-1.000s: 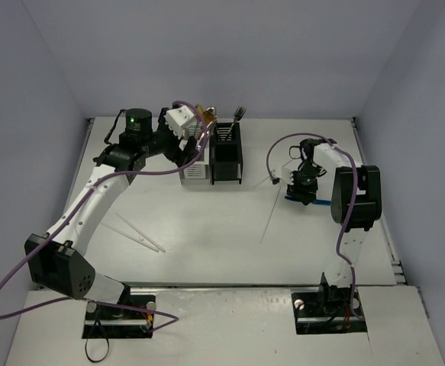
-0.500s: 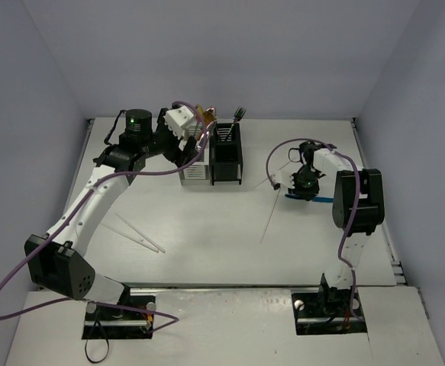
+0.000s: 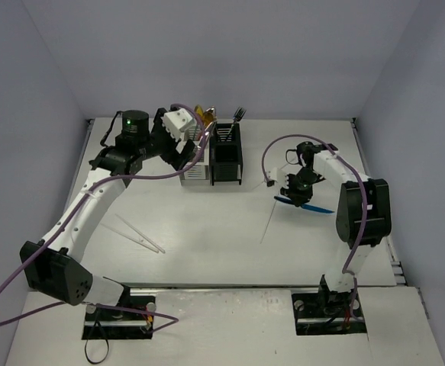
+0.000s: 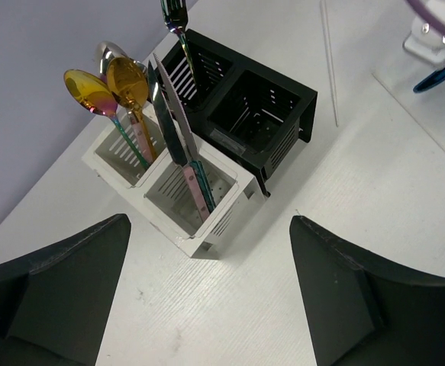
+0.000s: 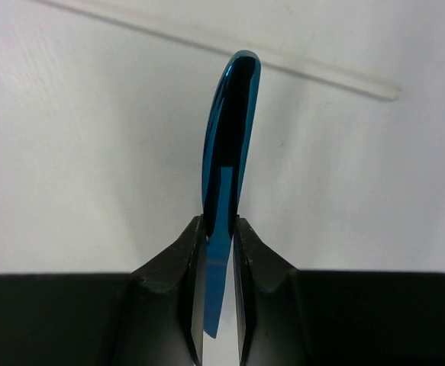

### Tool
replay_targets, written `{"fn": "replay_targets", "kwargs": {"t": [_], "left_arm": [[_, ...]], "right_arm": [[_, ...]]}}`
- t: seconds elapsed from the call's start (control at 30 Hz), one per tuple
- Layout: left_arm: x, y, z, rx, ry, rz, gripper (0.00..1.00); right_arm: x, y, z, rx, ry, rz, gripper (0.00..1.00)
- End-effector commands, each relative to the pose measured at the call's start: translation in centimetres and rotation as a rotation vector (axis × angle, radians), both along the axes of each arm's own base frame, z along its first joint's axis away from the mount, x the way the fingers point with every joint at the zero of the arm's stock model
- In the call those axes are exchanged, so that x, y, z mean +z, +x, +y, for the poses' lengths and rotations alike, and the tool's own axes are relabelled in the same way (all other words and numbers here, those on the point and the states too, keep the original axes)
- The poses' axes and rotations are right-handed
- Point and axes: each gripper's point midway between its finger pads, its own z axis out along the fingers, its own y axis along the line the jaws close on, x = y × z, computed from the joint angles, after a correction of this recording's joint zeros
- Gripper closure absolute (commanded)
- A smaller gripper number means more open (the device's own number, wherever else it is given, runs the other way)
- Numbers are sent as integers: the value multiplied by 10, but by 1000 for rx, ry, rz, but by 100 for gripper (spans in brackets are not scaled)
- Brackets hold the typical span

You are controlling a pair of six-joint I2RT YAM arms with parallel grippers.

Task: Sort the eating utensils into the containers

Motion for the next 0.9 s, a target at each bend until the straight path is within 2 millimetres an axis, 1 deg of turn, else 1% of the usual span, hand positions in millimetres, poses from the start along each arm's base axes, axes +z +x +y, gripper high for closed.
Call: {"fn": "replay_targets", "kwargs": {"t": [0.0,0.1,0.13,0.17,0.23,0.3,0.43,0.53,0.67,0.73,0.8,0.87], "left_arm": [[49,-7,3,-47,24,-180,18],[52,-14,-4,-103,80,-249,18],[51,-22,-14,-150,108,-277,18],[47,-27,-18,-193,163,-328,18],[32,-47,-36,-299,271,-409,18],[22,-55,-45,-382,376,-499,18],[-11,-84,-77,-593,504,-598,19],[-33,-112,-109,-772,583,-698,20],[-61,-140,-144,-952,653,-776,22],[-73,-158,-161,-1038,660,-816,25],[-86,-167,-173,-1100,675,-851,27],[-93,-173,-188,-1142,677,-874,29]], "right_arm": [[57,-5,33,-148,186,13,100],[66,-9,46,-234,254,79,100],[68,-12,50,-289,271,113,100],[70,-11,53,-311,284,130,100],[75,-15,64,-380,338,189,100],[78,-17,71,-416,372,224,100],[89,-24,92,-518,483,350,100],[98,-27,102,-607,553,450,100],[95,-32,108,-705,575,568,100],[92,-36,110,-752,570,627,100],[89,-41,111,-798,571,688,100],[87,-43,112,-824,578,727,100]]}}
